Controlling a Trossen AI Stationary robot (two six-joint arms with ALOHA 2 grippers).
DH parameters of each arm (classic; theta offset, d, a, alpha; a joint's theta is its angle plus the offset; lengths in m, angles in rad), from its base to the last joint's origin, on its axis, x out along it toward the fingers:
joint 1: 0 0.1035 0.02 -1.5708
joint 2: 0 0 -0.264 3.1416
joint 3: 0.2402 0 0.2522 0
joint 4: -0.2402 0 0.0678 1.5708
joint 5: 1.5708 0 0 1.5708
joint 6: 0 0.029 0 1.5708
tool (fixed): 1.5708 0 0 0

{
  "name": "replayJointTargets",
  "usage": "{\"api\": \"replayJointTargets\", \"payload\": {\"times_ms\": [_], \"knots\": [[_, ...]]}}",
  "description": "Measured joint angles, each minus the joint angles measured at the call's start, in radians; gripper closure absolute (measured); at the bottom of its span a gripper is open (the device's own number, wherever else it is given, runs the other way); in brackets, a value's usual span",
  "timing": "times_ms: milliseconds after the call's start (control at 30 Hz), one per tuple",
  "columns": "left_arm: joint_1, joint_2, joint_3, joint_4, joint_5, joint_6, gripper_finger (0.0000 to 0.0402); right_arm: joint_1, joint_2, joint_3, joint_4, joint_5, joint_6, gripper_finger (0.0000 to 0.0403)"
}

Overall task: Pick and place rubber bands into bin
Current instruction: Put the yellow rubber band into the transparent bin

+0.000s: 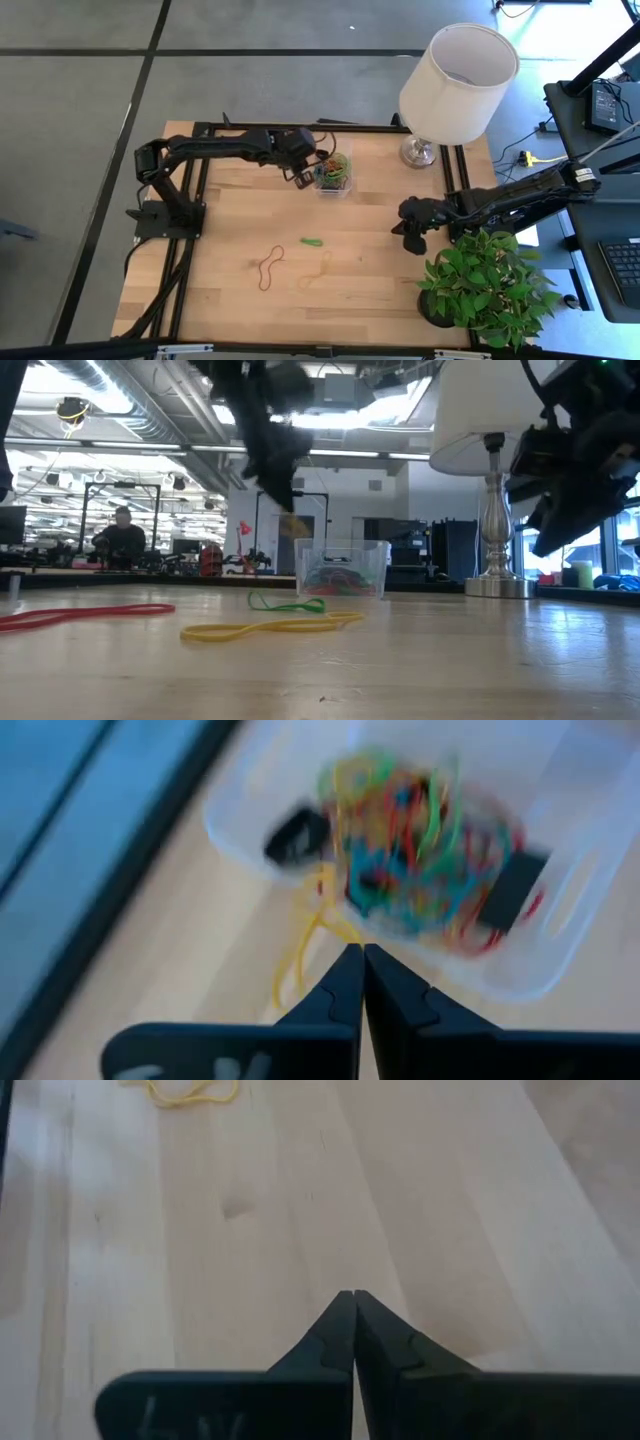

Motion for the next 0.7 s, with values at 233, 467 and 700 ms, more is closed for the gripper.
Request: {"api": "replayJointTargets", "payload": {"times_ms": [233,467,700], "knots": [[-0.053,0.006,0.177,-0.008,-0.058,-0.071,0.0399,0.001,-0.004,-0.061,0.109,-0.009,-0.088,0.0397],[-0.065,0.103,0.29,-0.007,-0.075,-0.114,0.0399,0.001,-0.004,-0.066,0.115,-0.051,-0.174,0.0397],[-0.049,0.265,0.386,-0.003,-0.038,-0.175,0.0399,0.001,-0.004,-0.066,0.114,-0.107,-0.204,0.0397]]}}
